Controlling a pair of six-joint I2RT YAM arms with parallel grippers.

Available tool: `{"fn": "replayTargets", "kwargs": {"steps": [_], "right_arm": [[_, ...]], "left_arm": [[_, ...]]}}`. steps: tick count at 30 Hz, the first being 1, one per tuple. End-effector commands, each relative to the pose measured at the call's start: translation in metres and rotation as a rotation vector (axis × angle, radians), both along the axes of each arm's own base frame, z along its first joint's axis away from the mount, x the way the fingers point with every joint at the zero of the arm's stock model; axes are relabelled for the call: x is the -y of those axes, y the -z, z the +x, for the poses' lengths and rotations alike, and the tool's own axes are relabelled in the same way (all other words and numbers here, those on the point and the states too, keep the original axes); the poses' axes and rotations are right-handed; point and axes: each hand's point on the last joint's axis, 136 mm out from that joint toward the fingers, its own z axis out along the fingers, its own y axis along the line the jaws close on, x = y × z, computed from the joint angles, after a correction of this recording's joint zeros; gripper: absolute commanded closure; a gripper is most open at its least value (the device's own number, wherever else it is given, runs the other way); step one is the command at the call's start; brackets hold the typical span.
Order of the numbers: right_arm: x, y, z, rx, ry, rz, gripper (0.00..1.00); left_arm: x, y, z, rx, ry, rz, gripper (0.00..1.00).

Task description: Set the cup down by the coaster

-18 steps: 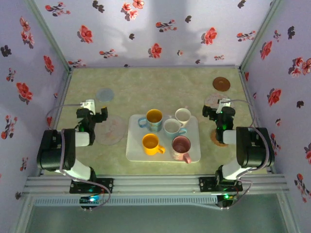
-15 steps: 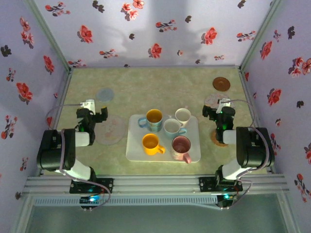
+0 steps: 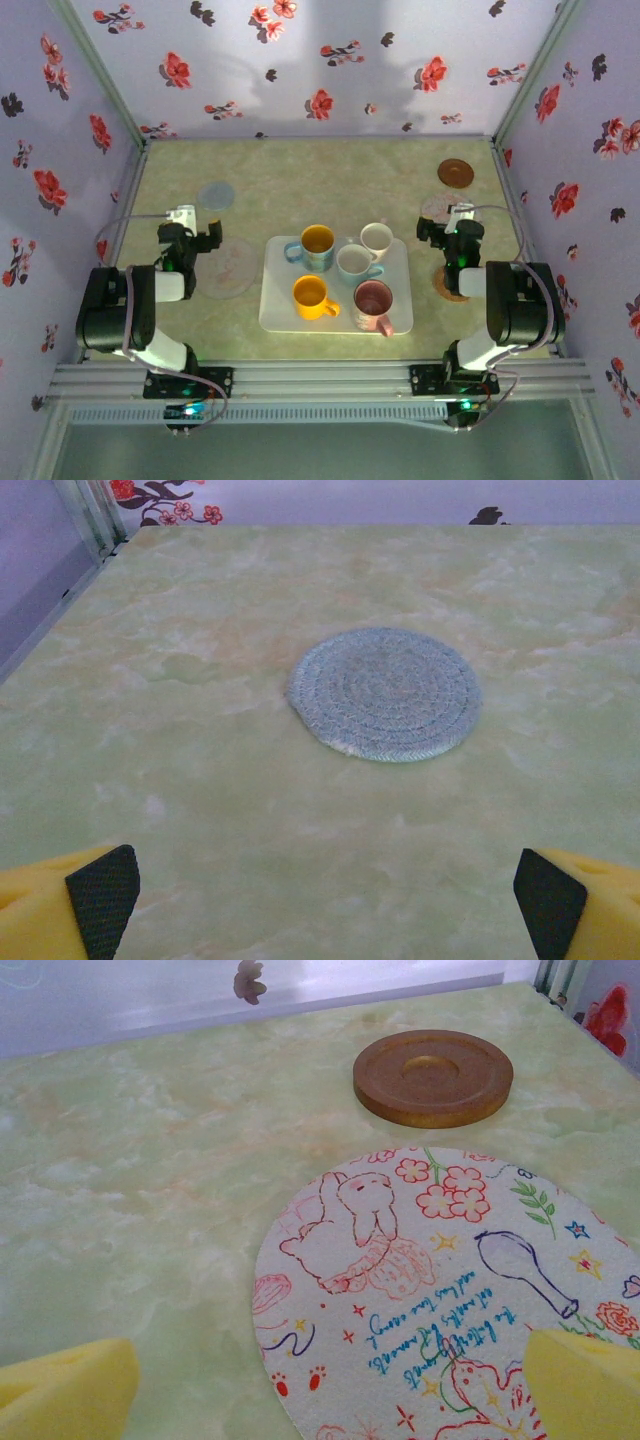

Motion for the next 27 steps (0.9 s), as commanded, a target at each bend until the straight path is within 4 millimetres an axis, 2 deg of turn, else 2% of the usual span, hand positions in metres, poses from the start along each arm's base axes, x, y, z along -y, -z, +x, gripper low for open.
{"fn": "replayTargets", "kwargs": {"steps": [1, 5, 22, 27], "right_arm": [[-0.001, -0.001, 0.003, 0.001, 0.005, 0.014, 0.00], [0.012, 0.000, 0.002, -0.009, 0.087, 0.011, 0.00], [0.010, -0.001, 0.002, -0.006, 0.085, -0.006, 0.00], [0.003, -0.008, 0.004, -0.024, 0.064, -0.031, 0.00]], "left_arm": [[-0.004, -0.006, 0.005, 0.019, -0.023, 0.021, 0.01], [-0.004, -0.006, 0.005, 0.017, -0.023, 0.020, 0.01], [0.000, -0.006, 0.004, 0.023, 0.005, 0.020, 0.01], [0.002, -0.019, -0.001, 0.051, 0.011, 0.017, 0.01]]}}
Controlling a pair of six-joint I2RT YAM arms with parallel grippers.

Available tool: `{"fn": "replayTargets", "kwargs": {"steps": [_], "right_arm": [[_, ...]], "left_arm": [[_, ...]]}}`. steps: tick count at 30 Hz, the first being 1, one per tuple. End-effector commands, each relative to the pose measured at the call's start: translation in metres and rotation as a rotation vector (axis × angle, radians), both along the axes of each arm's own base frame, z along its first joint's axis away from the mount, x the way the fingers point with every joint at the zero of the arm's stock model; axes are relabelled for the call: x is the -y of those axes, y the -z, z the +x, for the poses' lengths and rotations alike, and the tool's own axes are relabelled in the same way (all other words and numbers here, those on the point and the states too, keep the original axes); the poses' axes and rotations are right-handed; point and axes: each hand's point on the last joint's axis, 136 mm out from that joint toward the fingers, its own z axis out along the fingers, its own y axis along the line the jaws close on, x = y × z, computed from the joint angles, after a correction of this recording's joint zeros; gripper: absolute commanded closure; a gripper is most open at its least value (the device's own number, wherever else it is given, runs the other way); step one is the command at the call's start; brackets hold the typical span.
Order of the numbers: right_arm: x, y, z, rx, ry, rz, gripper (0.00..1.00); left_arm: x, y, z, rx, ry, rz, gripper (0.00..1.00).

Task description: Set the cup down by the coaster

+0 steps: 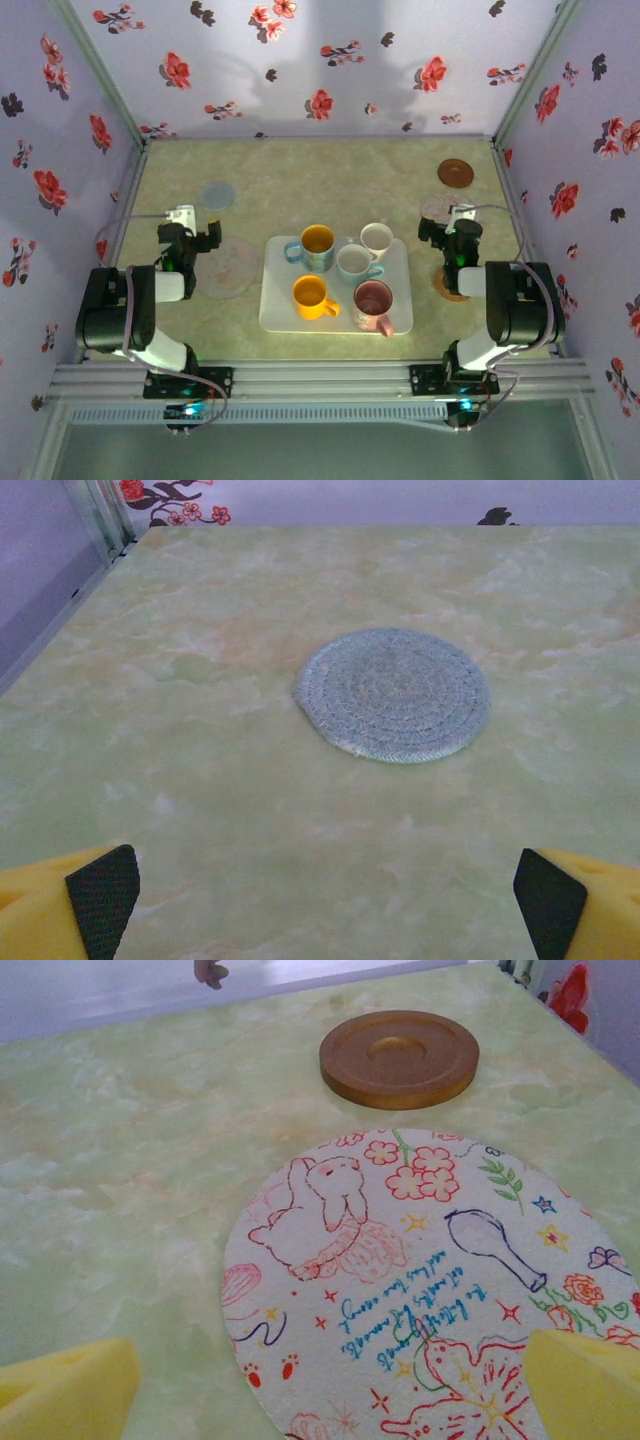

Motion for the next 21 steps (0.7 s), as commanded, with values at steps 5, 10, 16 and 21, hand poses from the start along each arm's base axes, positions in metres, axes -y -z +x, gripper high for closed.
{"fn": "replayTargets", "kwargs": {"steps": [5, 10, 16, 21], "right_arm": [[-0.008, -0.034, -0.001, 0.023, -0.001, -0.066, 0.00], [-0.010, -0.071, -0.011, 0.073, 0.019, -0.055, 0.00], [-0.002, -0.128, -0.026, 0.103, 0.123, 0.072, 0.00], [-0.010, -0.160, -0.037, 0.069, 0.101, 0.149, 0.00]], "left_arm": [[0.003, -0.036, -0.007, 0.056, 0.021, 0.013, 0.00], [0.003, -0.078, -0.011, 0.120, 0.018, 0.007, 0.01], [0.005, -0.126, -0.006, 0.102, 0.018, -0.018, 0.01], [0.008, -0.159, -0.005, 0.027, 0.018, -0.079, 0.01]]}}
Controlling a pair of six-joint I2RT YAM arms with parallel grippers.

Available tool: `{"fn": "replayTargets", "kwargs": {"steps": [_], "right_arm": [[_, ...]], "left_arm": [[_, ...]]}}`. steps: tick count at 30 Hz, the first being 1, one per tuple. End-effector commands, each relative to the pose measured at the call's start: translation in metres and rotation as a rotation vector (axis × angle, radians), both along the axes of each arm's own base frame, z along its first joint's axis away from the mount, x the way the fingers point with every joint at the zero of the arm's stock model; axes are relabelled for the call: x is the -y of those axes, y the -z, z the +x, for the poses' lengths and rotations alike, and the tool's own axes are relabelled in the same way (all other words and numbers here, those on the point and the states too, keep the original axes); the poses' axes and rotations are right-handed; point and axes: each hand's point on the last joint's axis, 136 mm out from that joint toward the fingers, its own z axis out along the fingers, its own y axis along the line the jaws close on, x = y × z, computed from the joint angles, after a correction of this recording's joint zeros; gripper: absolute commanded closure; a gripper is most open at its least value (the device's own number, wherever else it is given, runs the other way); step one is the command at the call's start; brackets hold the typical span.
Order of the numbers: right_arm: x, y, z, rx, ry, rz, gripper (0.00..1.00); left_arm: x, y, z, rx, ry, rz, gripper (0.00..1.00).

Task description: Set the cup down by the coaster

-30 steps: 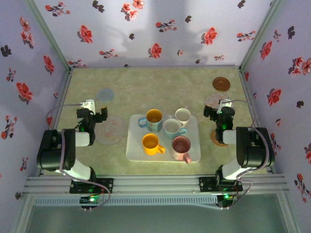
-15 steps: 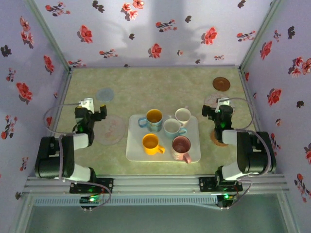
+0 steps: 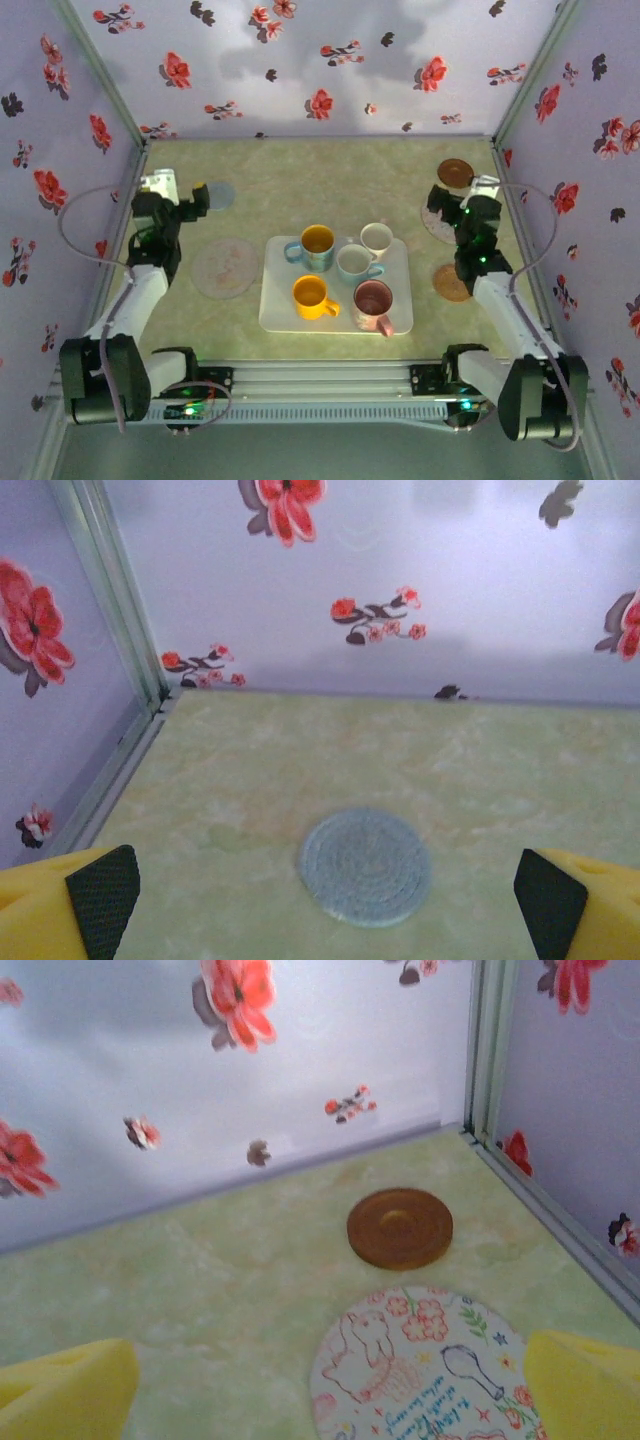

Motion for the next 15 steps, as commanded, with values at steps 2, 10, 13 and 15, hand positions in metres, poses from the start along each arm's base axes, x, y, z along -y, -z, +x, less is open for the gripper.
{"fn": "replayTargets", "kwargs": {"steps": [2, 10, 13, 15], "right_arm": [[-0.007, -0.004, -0.017, -0.097, -0.013, 0.089, 0.00], [-0.048, -0.045, -0.029, -0.096, -0.239, 0.131, 0.00], [-0.063, -0.052, -0.032, -0.110, -0.325, 0.136, 0.00], [-0.072, -0.056, -0.033, -0.112, -0.370, 0.144, 0.00]], "left_arm": [[0.007, -0.011, -0.010, -0.164, 0.020, -0.050, 0.01], [0.013, -0.029, -0.017, -0.371, 0.042, -0.079, 0.01], [0.017, -0.028, -0.017, -0.432, 0.045, -0.097, 0.01], [0.019, -0.028, -0.015, -0.466, 0.042, -0.108, 0.01]]}}
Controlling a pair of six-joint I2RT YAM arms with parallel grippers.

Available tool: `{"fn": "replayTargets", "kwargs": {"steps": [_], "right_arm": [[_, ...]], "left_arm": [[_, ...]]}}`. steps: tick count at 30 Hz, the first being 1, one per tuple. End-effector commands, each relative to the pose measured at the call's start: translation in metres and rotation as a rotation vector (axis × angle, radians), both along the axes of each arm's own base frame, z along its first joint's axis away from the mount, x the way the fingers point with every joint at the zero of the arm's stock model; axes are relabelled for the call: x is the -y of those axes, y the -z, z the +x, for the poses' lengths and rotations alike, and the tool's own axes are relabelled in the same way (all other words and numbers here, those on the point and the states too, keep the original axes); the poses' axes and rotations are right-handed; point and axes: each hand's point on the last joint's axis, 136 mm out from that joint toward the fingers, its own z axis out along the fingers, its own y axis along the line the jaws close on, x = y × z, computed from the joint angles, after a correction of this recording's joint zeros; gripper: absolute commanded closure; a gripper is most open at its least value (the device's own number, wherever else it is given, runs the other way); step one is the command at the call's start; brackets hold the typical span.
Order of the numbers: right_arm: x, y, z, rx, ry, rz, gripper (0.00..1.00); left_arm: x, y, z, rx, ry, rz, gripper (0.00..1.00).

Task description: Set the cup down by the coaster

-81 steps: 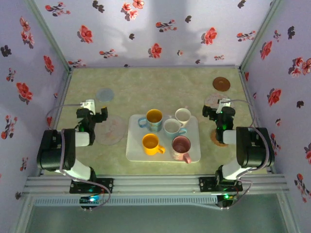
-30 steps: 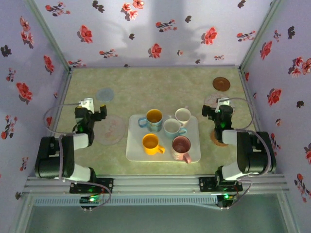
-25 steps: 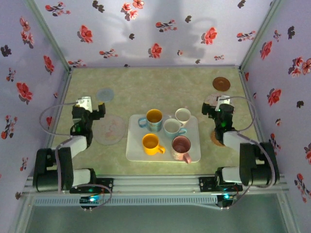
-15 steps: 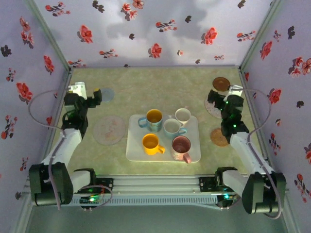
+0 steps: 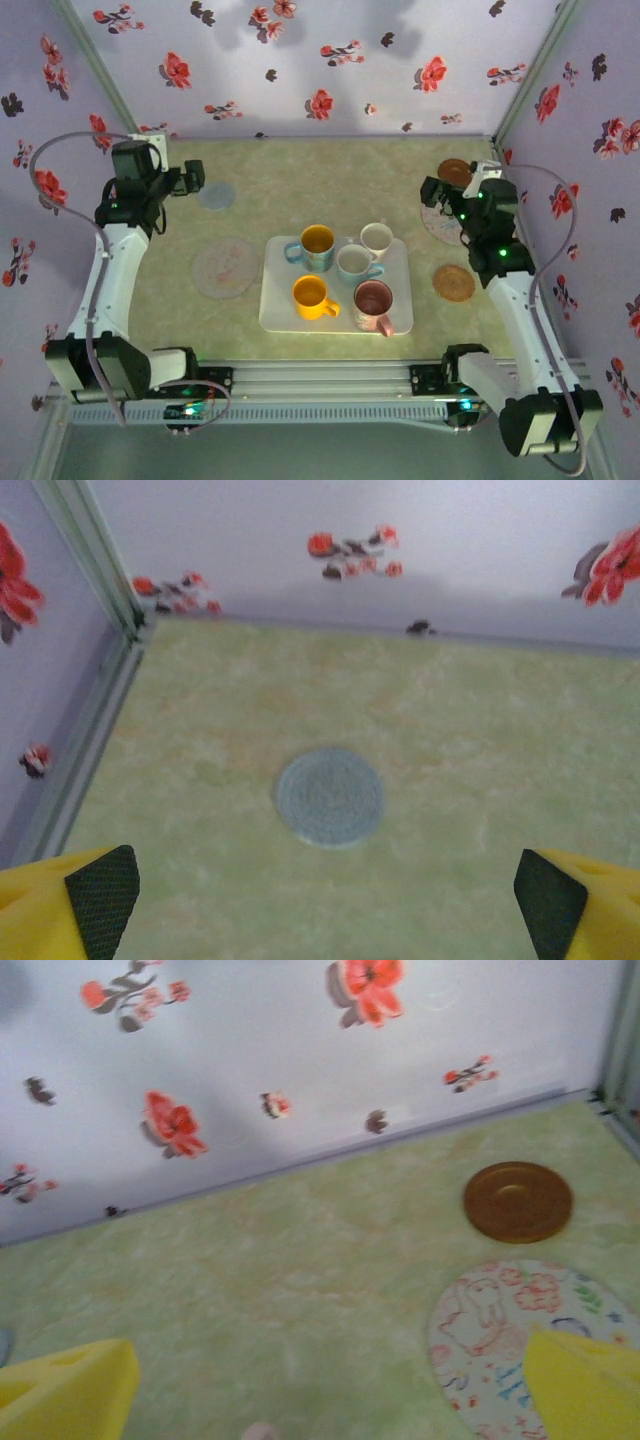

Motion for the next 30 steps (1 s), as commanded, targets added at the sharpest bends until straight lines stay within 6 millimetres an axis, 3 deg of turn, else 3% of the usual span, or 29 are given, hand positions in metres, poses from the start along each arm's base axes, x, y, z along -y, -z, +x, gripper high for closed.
{"fn": "replayTargets", "kwargs": {"steps": [1, 5, 12, 19, 23, 30], "right_arm": [[-0.026, -0.006, -0.008, -0.027, -0.140, 0.024, 0.00], [-0.042, -0.008, -0.006, -0.043, -0.203, 0.059, 0.00], [-0.075, 0.000, -0.003, -0.089, -0.296, 0.053, 0.00], [-0.104, 0.011, 0.001, -0.116, -0.352, 0.042, 0.00], [-0.118, 0.020, 0.002, -0.136, -0.378, 0.032, 0.00], [-0.139, 0.035, 0.004, -0.168, -0.412, 0.032, 0.00]], "left_arm": [[0.009, 0.021, -0.012, -0.171, 0.006, -0.044, 0.01], [0.016, 0.035, -0.006, -0.276, 0.011, -0.056, 0.01], [0.036, 0.081, 0.007, -0.481, 0.042, -0.024, 0.01], [0.056, 0.113, 0.029, -0.533, 0.056, -0.043, 0.01], [0.056, 0.126, 0.046, -0.545, 0.053, -0.035, 0.06], [0.058, 0.147, 0.075, -0.558, 0.033, -0.040, 0.29]]}}
